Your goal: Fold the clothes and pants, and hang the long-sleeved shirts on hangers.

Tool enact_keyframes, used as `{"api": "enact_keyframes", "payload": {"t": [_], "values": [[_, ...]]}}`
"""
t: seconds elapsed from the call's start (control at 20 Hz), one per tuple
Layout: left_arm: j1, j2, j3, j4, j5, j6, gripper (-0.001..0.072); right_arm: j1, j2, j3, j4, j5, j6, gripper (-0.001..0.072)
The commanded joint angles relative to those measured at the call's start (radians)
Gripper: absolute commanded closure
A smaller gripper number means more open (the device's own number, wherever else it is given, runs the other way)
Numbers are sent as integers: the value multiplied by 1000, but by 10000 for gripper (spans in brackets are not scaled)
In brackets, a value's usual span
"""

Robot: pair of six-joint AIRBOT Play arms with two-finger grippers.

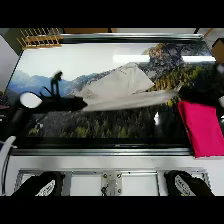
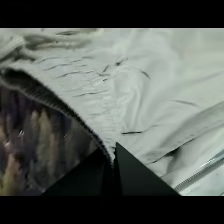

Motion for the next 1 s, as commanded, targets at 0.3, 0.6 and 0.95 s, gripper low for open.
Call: {"api": "enact_keyframes", "payload": {"t": [0.3,0.6,0.95], "values": [[-183,376,481,9,-13,-176,689,0,100,850,-47,130,-29,709],[-324,458,464,146,-66,-452,689,0,114,909,10,137,-29,710],[-311,291,156,397,-137,-652,689,143,-246,909,15,370,74,710]]}}
